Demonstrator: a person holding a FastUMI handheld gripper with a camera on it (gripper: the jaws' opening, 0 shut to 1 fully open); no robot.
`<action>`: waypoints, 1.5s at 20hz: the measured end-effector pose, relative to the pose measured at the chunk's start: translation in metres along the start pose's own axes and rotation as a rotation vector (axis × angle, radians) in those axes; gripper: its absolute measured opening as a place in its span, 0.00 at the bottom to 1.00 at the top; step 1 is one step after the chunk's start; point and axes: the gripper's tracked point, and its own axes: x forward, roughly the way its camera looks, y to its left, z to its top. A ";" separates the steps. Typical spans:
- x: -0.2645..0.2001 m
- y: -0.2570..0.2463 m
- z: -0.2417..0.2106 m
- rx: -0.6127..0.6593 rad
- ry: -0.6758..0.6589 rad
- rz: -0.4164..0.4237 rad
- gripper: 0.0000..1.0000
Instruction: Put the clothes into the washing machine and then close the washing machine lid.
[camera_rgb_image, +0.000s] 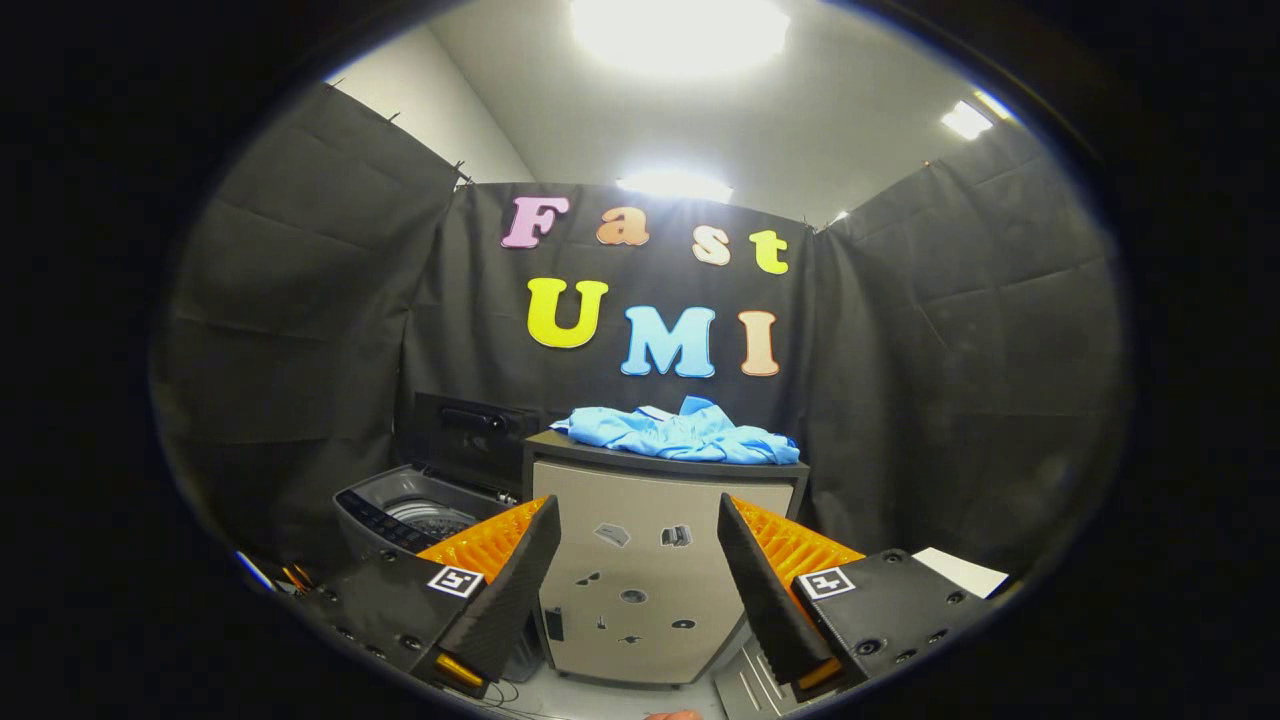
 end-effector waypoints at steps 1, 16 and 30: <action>0.001 0.000 0.000 0.001 -0.001 0.000 0.98; 0.005 -0.004 0.003 -0.009 0.002 -0.019 0.98; 0.117 -0.025 0.109 0.145 0.071 0.035 0.98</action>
